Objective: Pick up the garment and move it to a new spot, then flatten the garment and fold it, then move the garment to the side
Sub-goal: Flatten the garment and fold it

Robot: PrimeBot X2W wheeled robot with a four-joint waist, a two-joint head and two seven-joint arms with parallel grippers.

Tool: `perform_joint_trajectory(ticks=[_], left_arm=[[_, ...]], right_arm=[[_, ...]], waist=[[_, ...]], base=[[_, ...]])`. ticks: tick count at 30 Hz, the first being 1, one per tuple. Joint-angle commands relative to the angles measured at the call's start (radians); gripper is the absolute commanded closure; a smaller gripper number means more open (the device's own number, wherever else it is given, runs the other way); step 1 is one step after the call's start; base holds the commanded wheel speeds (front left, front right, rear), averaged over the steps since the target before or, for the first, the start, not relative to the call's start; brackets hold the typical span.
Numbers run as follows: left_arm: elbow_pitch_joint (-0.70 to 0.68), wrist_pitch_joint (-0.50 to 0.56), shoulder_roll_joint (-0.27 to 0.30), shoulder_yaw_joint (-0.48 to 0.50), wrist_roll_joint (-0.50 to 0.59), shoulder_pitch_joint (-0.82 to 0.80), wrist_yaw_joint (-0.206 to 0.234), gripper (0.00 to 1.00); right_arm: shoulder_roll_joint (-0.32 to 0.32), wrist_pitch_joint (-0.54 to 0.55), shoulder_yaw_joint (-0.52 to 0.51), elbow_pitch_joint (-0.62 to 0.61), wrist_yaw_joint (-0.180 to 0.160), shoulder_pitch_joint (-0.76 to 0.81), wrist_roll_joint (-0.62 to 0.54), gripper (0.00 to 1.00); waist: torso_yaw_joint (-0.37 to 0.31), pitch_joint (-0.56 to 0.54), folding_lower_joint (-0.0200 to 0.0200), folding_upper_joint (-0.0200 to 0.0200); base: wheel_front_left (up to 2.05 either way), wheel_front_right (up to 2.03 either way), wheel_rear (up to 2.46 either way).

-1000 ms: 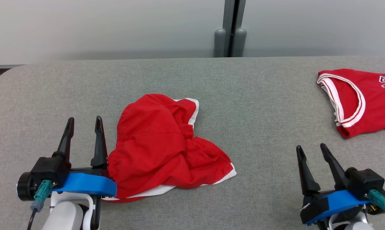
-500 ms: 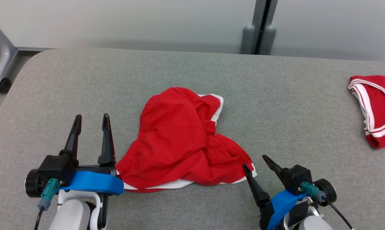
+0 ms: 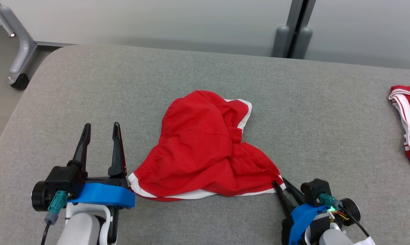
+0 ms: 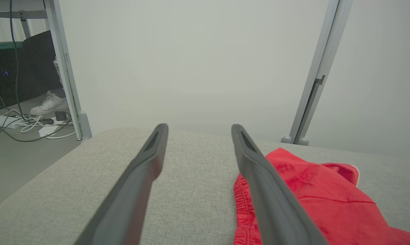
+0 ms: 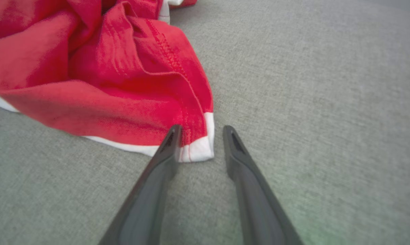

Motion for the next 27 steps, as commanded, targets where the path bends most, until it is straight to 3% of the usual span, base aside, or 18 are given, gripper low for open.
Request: perform_joint_trajectory(ticks=[1, 10, 16, 22, 23, 24, 27], left_arm=[[0.005, -0.005, -0.003, 0.009, 0.006, 0.008, -0.006, 0.00], [0.014, -0.005, -0.011, 0.025, 0.020, 0.034, -0.017, 0.00], [0.015, -0.005, -0.019, 0.033, 0.029, 0.041, -0.024, 0.00], [0.013, -0.005, -0.030, 0.041, 0.038, 0.030, -0.032, 0.00], [0.014, -0.005, -0.031, 0.042, 0.040, 0.028, -0.032, 0.00], [0.014, -0.005, -0.033, 0.044, 0.041, 0.026, -0.033, 0.00], [0.017, -0.005, -0.036, 0.049, 0.045, 0.019, -0.040, 0.00]], right_arm=[[-0.001, -0.006, 0.001, 0.025, 0.001, -0.012, 0.015, 1.00], [-0.045, -0.043, -0.110, -0.005, 0.000, 0.043, 0.043, 1.00], [-0.075, 0.001, -0.211, -0.145, 0.000, 0.165, 0.048, 1.00], [-0.065, 0.077, -0.287, -0.321, 0.000, 0.285, 0.039, 1.00], [-0.059, 0.087, -0.295, -0.346, 0.000, 0.296, 0.033, 0.78], [-0.056, 0.095, -0.301, -0.369, 0.000, 0.304, 0.030, 0.00], [-0.051, 0.114, -0.302, -0.430, 0.000, 0.309, 0.022, 0.00]], waist=[[-0.005, -0.004, -0.0001, 0.0000], [-0.062, -0.031, -0.0001, 0.0000], [-0.098, -0.034, -0.0001, 0.0000], [-0.119, -0.025, -0.0001, 0.0000], [-0.122, -0.023, -0.0001, 0.0000], [-0.124, -0.022, -0.0001, 0.0000], [-0.125, -0.018, -0.0001, 0.0000]], base=[[0.00, 0.00, 0.00], [0.00, 0.00, 0.00], [0.00, 0.00, 0.00], [0.00, 0.00, 0.00], [0.00, 0.00, 0.00], [0.00, 0.00, 0.00], [0.00, 0.00, 0.00]])
